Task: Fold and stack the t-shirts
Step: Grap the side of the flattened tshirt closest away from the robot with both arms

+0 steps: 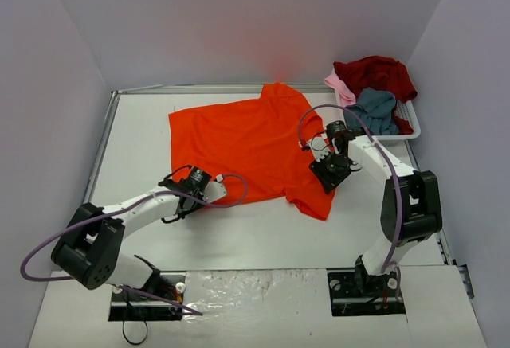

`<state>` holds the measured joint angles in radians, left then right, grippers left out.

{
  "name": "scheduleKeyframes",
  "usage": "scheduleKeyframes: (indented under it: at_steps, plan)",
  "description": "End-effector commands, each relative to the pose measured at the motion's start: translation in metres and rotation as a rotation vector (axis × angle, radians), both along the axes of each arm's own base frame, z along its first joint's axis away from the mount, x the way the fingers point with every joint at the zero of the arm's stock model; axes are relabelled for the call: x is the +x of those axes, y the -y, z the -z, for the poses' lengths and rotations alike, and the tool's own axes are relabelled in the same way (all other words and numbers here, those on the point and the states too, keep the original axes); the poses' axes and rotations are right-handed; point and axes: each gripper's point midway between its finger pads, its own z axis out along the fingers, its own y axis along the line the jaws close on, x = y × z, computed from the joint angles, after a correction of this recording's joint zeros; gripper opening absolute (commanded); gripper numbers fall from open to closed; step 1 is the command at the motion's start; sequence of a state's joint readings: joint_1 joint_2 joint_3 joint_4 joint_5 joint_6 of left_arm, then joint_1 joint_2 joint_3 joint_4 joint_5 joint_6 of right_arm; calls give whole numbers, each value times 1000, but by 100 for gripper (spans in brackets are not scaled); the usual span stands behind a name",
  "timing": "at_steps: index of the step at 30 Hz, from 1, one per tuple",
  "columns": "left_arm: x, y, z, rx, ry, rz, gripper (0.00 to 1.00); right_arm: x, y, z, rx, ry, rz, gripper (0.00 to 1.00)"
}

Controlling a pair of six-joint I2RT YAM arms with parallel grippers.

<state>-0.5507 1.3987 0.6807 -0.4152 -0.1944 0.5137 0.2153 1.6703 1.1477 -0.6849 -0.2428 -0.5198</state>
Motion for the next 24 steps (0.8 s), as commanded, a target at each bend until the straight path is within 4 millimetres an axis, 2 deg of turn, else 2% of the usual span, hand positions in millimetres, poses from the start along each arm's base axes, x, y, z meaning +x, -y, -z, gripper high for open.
scheduleKeyframes:
  at_steps: [1, 6, 9, 13, 17, 24]
  plan:
    - [13, 1, -33, 4, 74, 11, 2, -17, 5, -21, 2, 2, -26, 36]
    - [18, -2, -56, 10, 127, 28, 2, -32, 5, -33, 21, -7, -85, 39]
    - [19, -2, -62, -5, 140, 39, 2, -49, 6, -33, 30, -46, -133, 40]
    - [20, -5, -62, -5, 139, 31, 2, -70, 14, -26, 0, -100, -177, 40]
    - [23, -7, -61, -38, 133, 1, 2, -80, 14, -27, -14, -126, -234, 39]
    - [25, -3, -56, -110, 86, -47, 2, -88, -4, -35, -4, -100, -334, 40]
